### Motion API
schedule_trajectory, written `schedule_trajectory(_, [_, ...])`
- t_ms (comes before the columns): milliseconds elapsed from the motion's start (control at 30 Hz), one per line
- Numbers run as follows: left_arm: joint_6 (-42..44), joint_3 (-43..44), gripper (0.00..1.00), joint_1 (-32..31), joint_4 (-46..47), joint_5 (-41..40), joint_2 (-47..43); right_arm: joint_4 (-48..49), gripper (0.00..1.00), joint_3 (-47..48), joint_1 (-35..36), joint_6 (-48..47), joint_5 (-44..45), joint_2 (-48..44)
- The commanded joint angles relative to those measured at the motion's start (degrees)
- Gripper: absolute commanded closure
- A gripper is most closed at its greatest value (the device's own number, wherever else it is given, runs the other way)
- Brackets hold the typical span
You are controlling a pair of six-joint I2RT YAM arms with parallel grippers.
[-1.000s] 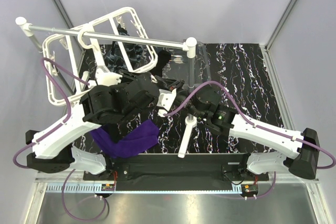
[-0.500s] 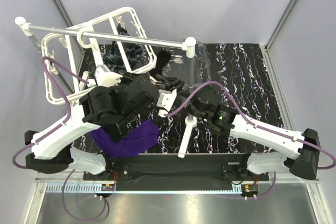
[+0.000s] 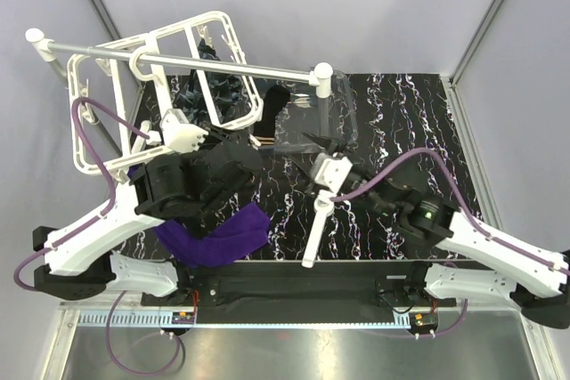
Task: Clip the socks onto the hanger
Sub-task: Open the clamp at the hanger, then move the sock to the bin.
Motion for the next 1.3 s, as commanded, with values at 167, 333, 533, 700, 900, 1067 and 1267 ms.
schedule_trajectory(167, [6.42, -2.58, 1.0, 0.49, 6.78, -3.75, -3.15, -12.24, 0.42, 6.85, -0.05, 14.92, 11.69, -11.92])
schedule_trajectory(333, [7.47, -4.95, 1.0, 0.49, 8.79, -3.49, -4.91, -14.8, 0.35, 9.84, -0.14, 16.7, 36.0, -10.88])
schedule_trajectory(533, [7.74, -6.97, 1.0, 0.49, 9.85, -3.22, -5.61, -14.35, 0.32, 11.42, -17.06, 22.48, 30.66, -6.76])
schedule_trajectory(700, [8.61, -7.68, 1.0, 0.49, 11.08, -3.13, -6.4, -23.49, 0.28, 19.66, -42.11, 38.3, 10.24, 4.92])
schedule_trajectory(900, [10.63, -8.64, 1.0, 0.4, 14.24, -2.26, -7.28, -25.95, 0.23, 30.37, -51.01, 52.09, 1.29, 24.78])
schedule_trajectory(1067, [12.3, -10.14, 1.0, 0.14, 17.05, -1.55, -7.9, -23.95, 0.21, 38.57, -55.95, 60.82, -17.18, 40.7])
schedule_trajectory(1267, [12.39, -11.19, 1.0, 0.05, 18.2, -1.46, -8.6, -15.08, 0.27, 45.16, -56.39, 67.3, -43.07, 56.16])
